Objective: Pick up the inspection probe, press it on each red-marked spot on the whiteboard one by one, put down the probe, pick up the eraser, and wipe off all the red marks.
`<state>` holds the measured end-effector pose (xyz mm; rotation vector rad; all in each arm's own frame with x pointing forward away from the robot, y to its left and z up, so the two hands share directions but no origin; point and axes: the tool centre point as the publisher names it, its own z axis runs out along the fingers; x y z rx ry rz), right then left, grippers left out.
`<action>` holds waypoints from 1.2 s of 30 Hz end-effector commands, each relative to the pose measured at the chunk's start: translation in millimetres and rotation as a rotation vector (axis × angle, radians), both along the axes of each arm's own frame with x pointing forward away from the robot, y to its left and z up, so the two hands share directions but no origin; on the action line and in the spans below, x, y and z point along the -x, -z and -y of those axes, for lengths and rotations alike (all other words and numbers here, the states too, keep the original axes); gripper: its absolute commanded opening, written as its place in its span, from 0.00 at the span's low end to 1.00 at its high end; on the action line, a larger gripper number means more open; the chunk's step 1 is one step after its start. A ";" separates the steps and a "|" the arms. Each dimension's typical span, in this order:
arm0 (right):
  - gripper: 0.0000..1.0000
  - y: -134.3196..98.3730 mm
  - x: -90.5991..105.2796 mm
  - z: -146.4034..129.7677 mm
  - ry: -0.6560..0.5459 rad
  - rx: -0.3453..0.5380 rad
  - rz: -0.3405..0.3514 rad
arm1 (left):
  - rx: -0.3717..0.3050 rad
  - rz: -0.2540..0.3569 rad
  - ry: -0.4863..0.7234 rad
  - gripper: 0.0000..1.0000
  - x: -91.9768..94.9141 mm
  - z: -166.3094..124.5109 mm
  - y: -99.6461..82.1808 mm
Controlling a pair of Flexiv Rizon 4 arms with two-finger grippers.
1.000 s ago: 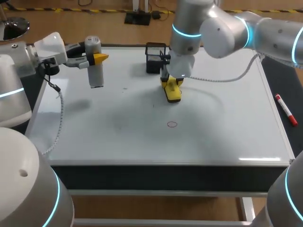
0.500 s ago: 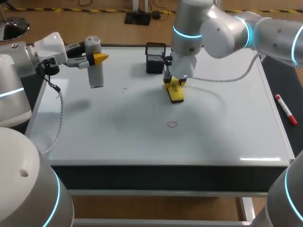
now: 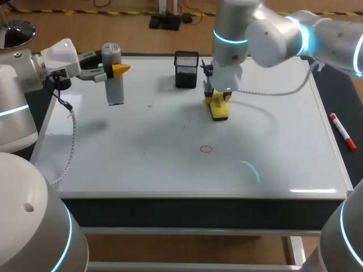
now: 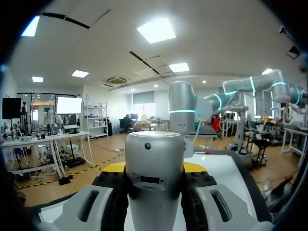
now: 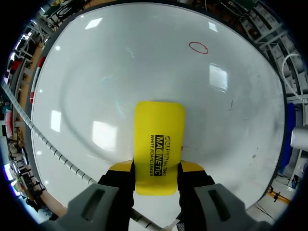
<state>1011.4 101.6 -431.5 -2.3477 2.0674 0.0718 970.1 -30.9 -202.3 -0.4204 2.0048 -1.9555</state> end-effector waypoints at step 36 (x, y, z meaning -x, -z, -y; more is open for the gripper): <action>0.00 -24.4 21.7 -36.8 0.004 -0.035 0.041 | 0.002 0.004 -0.001 0.00 -0.3 0.5 0.4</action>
